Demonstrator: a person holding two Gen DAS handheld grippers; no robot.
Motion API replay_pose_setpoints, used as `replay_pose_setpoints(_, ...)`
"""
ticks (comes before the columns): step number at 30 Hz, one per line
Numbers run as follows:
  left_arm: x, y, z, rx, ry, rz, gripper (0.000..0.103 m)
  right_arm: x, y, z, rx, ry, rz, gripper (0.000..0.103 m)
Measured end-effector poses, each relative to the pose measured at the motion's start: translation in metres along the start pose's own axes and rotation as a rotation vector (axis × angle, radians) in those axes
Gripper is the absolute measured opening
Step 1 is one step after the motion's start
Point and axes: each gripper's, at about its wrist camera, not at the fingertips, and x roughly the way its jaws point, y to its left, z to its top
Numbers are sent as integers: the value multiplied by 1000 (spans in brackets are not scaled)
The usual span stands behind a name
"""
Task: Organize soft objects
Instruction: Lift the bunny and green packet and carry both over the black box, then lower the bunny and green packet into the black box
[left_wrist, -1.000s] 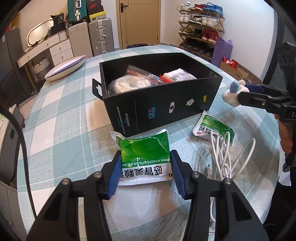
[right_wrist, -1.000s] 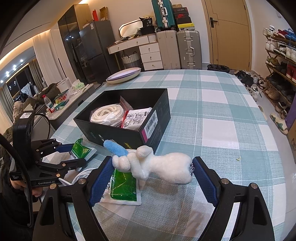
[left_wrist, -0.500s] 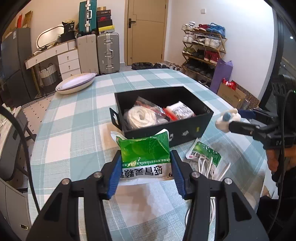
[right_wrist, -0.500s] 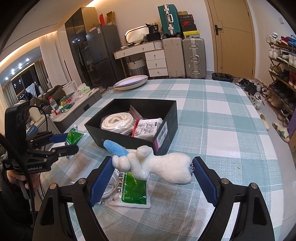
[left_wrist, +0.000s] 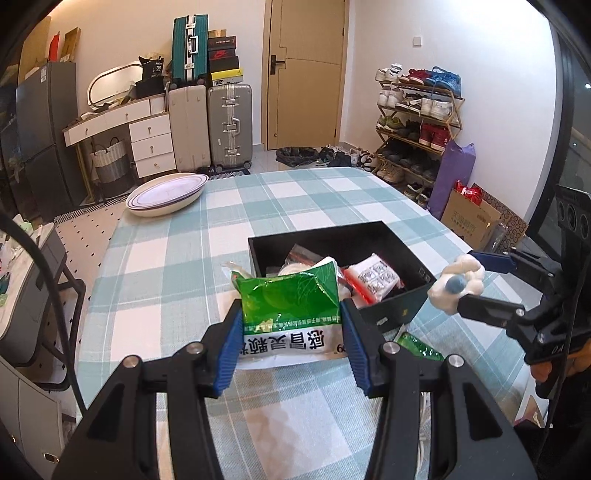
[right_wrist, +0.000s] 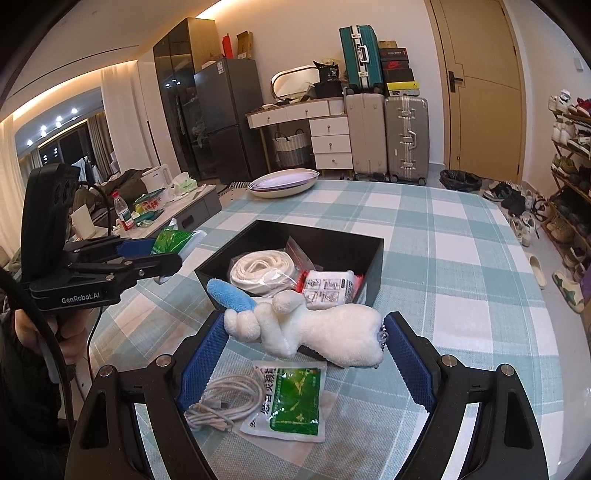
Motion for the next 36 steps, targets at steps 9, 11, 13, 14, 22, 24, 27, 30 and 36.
replay_pose_setpoints(9, 13, -6, 20, 13, -10, -16, 50, 13, 7, 15, -48, 8, -8, 87)
replay_pose_setpoints(11, 16, -7, 23, 19, -8, -16, 50, 16, 6, 17, -51, 11, -9, 87)
replay_pose_setpoints(13, 19, -8, 25, 20, -7, -20, 50, 19, 4, 19, -54, 16, -11, 87)
replay_pose_setpoints(14, 21, -7, 27, 17, -4, -22, 50, 20, 4, 20, -54, 19, -12, 87)
replay_pose_setpoints(22, 33, -6, 33, 6, 5, -34, 50, 32, 2, 25, -74, 42, -20, 87)
replay_pose_setpoints(24, 37, -6, 34, 4, 8, -38, 50, 35, 3, 26, -85, 48, -24, 87)
replay_pose_setpoints(27, 44, -7, 36, 3, 13, -41, 50, 40, 3, 26, -94, 59, -28, 87)
replay_pose_setpoints(30, 49, -9, 36, 6, 19, -47, 50, 45, 2, 27, -101, 65, -34, 87)
replay_pose_setpoints(36, 56, -8, 38, 1, 31, -42, 50, 57, 2, 31, -114, 71, -36, 87)
